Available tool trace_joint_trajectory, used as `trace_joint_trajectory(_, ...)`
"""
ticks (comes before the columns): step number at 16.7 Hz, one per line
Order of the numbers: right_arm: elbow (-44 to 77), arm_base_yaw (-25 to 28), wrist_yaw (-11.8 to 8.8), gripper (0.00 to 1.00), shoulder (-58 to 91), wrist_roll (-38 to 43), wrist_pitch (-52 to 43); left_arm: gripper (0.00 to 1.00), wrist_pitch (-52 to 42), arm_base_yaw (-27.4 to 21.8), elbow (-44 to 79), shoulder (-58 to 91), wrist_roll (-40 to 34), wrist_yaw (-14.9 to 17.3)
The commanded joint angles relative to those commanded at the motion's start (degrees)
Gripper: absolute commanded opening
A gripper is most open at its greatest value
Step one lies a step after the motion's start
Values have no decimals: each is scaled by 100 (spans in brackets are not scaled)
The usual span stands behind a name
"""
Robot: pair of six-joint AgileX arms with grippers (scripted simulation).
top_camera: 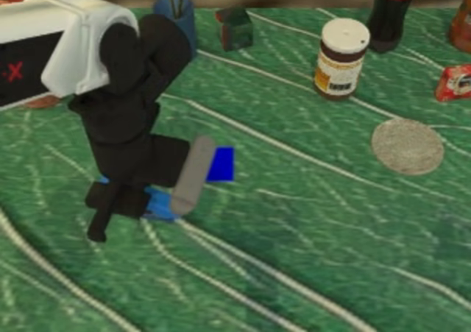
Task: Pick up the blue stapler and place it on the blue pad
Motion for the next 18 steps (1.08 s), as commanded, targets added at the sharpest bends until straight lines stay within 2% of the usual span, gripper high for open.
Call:
trace_joint_trajectory(7,0,0,0,100,0,0,0,0,-84,-29,72,-18,-53,-1)
trace_joint_trajectory(10,0,0,0,100,0,0,0,0,-181,-75,322,161,-544,-3)
trace_joint_trajectory(14,0,0,0,100,0,0,0,0,-454,-141,1012,660,-2028,-4)
trace_joint_trajectory(18,0,0,0,100,0,0,0,0,-827,-161,1894,1325,-4343,-1)
